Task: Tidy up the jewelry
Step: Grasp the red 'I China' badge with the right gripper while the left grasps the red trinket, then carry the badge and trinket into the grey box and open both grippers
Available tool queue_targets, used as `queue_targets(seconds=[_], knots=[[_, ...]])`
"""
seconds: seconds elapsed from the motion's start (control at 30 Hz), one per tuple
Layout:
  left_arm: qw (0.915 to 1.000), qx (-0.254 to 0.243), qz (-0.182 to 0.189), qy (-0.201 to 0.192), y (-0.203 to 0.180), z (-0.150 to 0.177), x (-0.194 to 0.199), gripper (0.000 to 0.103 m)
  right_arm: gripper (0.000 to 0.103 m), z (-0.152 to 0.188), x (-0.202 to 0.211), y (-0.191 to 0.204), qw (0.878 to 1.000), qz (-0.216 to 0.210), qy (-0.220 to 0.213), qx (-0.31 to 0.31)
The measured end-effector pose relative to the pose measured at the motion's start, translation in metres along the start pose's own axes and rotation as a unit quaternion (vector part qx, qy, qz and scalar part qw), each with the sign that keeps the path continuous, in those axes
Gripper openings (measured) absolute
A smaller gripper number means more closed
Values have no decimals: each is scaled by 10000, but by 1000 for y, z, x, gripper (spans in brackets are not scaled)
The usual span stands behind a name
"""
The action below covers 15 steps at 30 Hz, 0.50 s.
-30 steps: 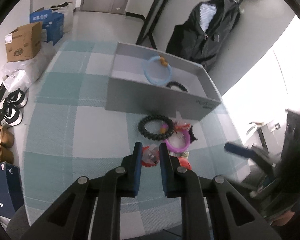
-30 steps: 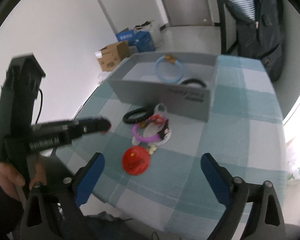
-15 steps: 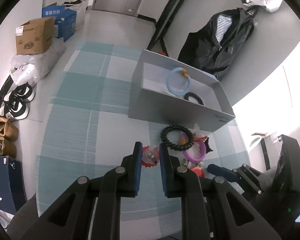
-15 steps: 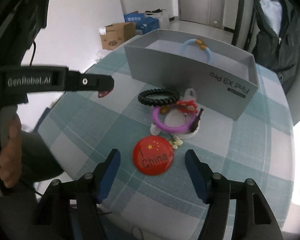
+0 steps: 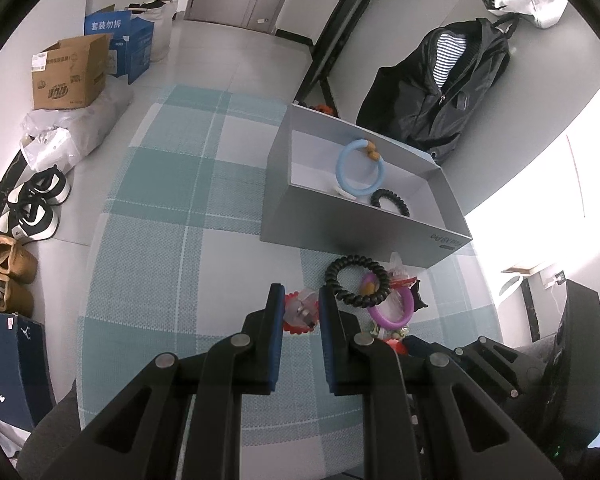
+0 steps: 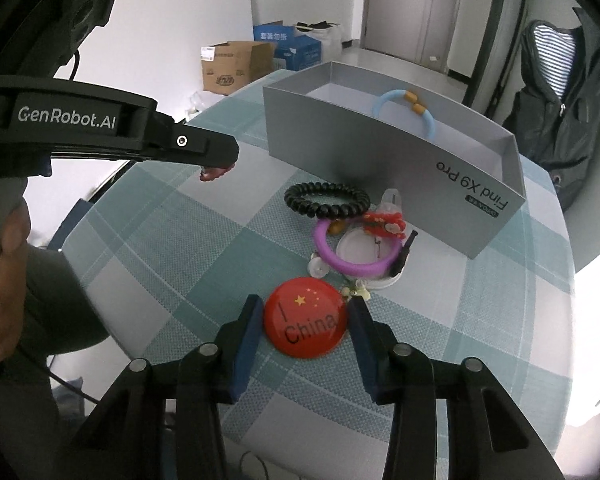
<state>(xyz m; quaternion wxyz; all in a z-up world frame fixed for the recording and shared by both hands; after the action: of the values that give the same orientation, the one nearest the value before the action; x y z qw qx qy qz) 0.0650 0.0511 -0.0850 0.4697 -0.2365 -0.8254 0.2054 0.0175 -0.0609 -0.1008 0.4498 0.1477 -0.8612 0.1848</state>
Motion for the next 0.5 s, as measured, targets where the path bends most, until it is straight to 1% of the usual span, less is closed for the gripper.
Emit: queue_targets(seconds=[0.2,0.27,0.37,0.5], knots=[[10000,93,32,16,3,-1,-1,12,42,-2,0,-4,9999,-82,34,-53],[9999,118,37,16,4,-1,-1,12,42,-5,3,-9,9994,-291,-36,-165],[9998,172,57,22,5,-1,-2,12,42,-11,11,-15,9989,-342,-185,-253],[9998,195,68,1,6,-1,-1,12,42,-14,14,-20,9974,-504,-234,-464]])
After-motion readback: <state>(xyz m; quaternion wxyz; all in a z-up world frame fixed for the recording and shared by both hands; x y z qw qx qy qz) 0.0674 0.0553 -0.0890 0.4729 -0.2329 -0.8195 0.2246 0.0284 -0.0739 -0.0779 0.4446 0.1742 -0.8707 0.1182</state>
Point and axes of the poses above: each gripper's, at about its wrist camera, not at the fingertips, and x roughly against the way its jaws point, y to its left, z to its underside, the point moved 6 cm from there along -x, roughly the way its jaws point, and after that the axes turned 13 degrees about z, right-handed, at the moved point
